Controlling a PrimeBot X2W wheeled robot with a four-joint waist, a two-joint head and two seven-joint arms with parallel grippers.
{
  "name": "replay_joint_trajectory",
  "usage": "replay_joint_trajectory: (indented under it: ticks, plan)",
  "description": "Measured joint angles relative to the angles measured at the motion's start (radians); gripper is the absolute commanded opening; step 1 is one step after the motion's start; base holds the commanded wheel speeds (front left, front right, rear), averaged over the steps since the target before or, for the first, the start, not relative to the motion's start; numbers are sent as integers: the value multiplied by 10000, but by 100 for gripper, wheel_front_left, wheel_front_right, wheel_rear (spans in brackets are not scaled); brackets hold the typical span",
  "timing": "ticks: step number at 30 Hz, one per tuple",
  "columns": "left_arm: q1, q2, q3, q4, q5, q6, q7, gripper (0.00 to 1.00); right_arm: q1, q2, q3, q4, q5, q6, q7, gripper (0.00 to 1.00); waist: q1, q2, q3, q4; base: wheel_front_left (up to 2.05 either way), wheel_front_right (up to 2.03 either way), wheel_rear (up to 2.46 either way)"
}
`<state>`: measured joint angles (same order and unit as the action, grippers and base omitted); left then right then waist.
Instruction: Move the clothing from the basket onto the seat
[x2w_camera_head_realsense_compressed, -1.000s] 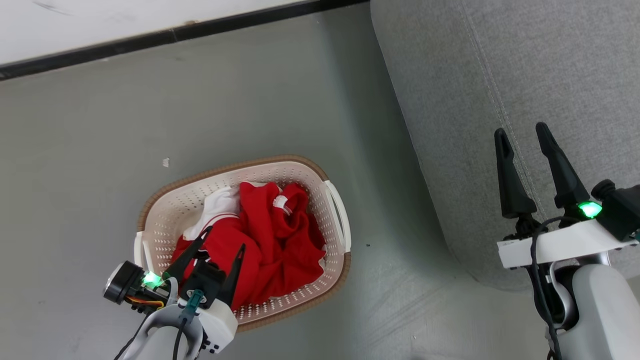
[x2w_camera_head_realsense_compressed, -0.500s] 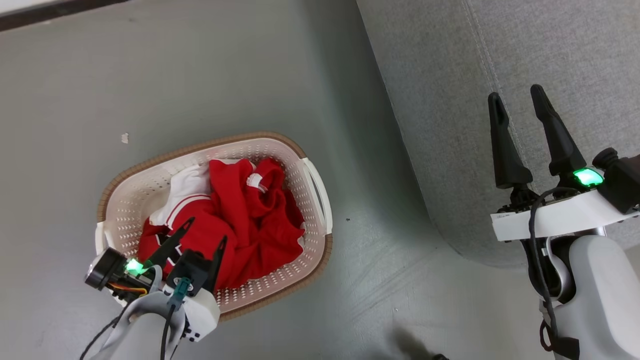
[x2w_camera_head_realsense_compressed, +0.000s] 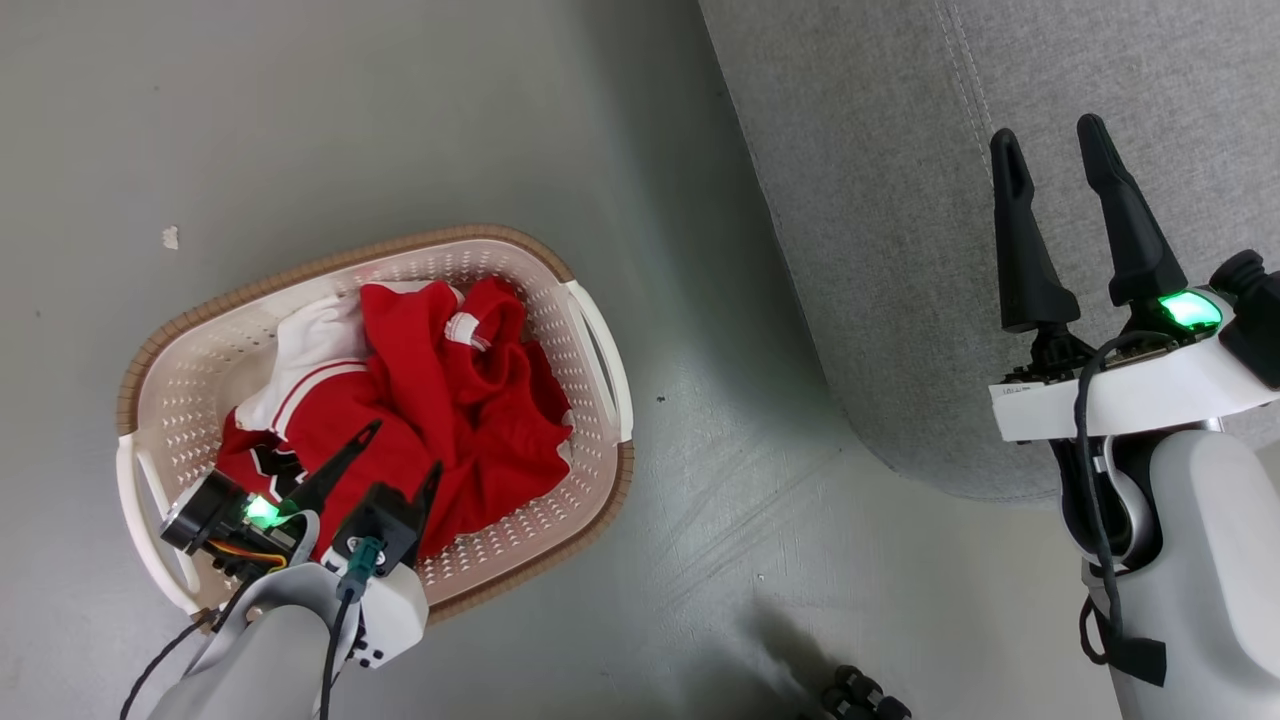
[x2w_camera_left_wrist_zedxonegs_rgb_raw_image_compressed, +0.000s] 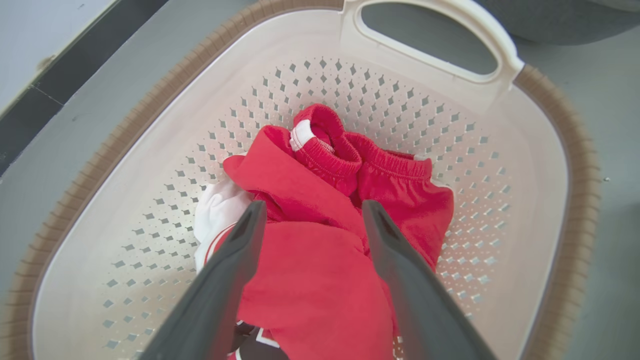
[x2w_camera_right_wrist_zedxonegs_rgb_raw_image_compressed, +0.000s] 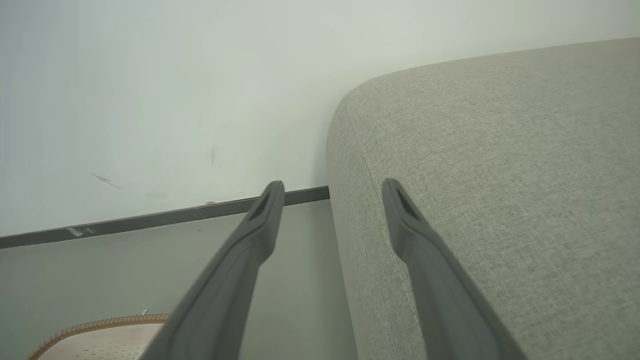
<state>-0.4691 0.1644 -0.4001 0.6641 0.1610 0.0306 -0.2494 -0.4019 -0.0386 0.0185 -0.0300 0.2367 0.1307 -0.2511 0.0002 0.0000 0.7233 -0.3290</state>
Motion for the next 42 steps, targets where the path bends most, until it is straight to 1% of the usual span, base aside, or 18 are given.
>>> replay_joint_trajectory:
  ticks: [3,9,17,22,29,30,31,32,33,34,35,36,42]
  plan:
    - [-103,82,-27,117,36,-71,0,100,-104,0,6,2,8,0,0,100,0,0,170,-82,0,0,0]
    - [-264,142,-13,527,92,-56,0,100,-274,0,15,-2,15,0,0,100,0,0,483,-213,0,0,0]
    - [-575,408,190,1080,211,349,15,100,-594,0,35,-25,119,2,0,100,0,0,812,-314,0,0,0]
    - [-850,550,341,1386,291,690,105,100,-614,0,31,-25,153,0,-2,100,0,0,951,-329,0,0,0]
    - [-1026,464,343,1689,368,1034,105,100,-804,0,6,-8,178,0,-12,100,0,0,1027,-311,0,0,0]
    - [-1051,447,343,1718,385,1081,104,95,-805,0,8,-6,178,0,-12,100,-1,0,1028,-309,0,0,0]
    - [-1086,447,345,1756,395,1085,104,87,-805,0,6,-4,178,2,-12,100,0,0,1028,-305,0,0,0]
    - [-1125,447,345,1810,397,1112,104,69,-808,0,8,2,178,0,-12,100,0,0,1029,-302,0,0,0]
    - [-1157,447,345,1856,399,1175,104,53,-811,0,10,6,178,2,-12,100,0,0,1029,-299,0,0,0]
    - [-1183,449,349,1889,403,1179,104,34,-818,0,10,10,178,2,-12,100,-1,0,1029,-296,0,0,0]
    - [-1196,451,349,1919,403,1177,104,10,-831,0,4,13,178,2,-12,100,0,0,1028,-292,0,0,0]
    - [-1203,433,345,1952,407,1179,104,0,-844,0,0,17,178,0,-12,100,-1,0,1026,-287,0,0,0]
    - [-1293,290,328,2015,403,1179,100,0,-860,0,-88,75,182,2,-12,100,-1,0,980,-246,0,0,0]
